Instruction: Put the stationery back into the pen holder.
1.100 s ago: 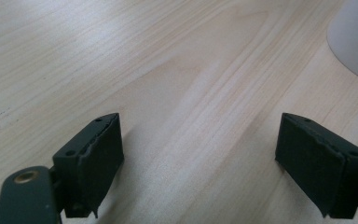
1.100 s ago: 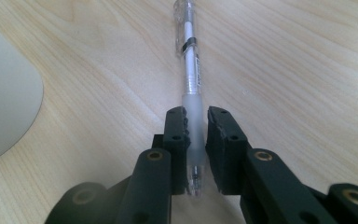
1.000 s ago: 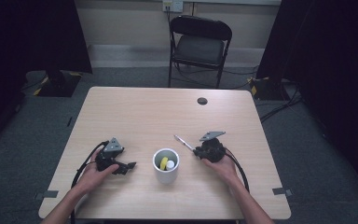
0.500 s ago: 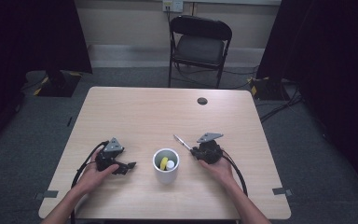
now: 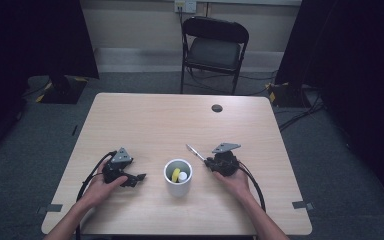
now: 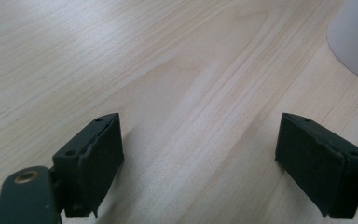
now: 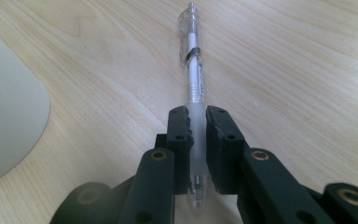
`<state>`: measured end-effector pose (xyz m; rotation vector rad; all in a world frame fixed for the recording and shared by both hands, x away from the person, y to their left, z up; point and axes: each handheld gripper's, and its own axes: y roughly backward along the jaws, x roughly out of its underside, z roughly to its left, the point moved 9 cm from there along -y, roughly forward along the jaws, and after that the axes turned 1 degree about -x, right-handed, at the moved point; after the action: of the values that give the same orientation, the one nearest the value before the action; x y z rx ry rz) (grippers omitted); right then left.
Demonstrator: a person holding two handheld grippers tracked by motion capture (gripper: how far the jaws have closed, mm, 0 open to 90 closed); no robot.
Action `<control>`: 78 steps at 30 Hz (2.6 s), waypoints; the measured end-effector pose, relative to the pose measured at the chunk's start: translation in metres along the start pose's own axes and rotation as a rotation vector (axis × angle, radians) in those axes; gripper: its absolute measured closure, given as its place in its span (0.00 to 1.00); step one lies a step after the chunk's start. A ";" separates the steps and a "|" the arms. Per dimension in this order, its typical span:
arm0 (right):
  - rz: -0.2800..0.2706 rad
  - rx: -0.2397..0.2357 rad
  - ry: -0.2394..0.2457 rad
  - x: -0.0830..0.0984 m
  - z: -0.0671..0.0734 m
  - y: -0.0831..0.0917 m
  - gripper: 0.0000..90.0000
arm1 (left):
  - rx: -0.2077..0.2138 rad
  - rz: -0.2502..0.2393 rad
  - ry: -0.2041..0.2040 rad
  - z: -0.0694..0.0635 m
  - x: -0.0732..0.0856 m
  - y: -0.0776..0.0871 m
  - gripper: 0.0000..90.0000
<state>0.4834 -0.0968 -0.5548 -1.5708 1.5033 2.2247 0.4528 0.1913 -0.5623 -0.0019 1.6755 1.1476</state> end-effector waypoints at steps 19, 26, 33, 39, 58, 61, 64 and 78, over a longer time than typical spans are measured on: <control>-0.049 -0.025 -0.026 -0.011 0.000 0.015 0.90 | 0.002 0.008 -0.010 0.001 0.001 0.000 0.16; -0.089 -0.029 -0.051 -0.017 -0.005 0.030 0.90 | 0.002 0.008 -0.010 0.001 0.001 0.000 0.16; -0.120 -0.035 -0.068 -0.022 -0.009 0.041 0.90 | 0.000 0.001 -0.001 0.000 0.000 0.000 0.16; -0.146 -0.054 -0.071 -0.028 -0.006 0.049 0.90 | 0.000 0.001 0.000 0.000 0.000 0.000 0.16; -0.192 -0.132 0.025 -0.056 0.026 0.097 0.90 | 0.000 0.006 -0.009 0.000 0.000 0.000 0.16; -0.185 -0.155 0.039 -0.059 0.034 0.105 0.90 | 0.000 0.001 -0.001 0.000 0.000 0.000 0.16; -0.176 -0.184 0.060 -0.061 0.044 0.114 0.90 | 0.000 0.001 -0.001 0.000 0.000 0.000 0.16; -0.082 -0.233 0.159 -0.044 0.080 0.138 0.90 | -0.001 0.001 0.000 0.000 0.000 0.000 0.16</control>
<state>0.3783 -0.0936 -0.4279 -1.8778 1.2219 2.3498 0.4528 0.1914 -0.5623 -0.0018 1.6747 1.1494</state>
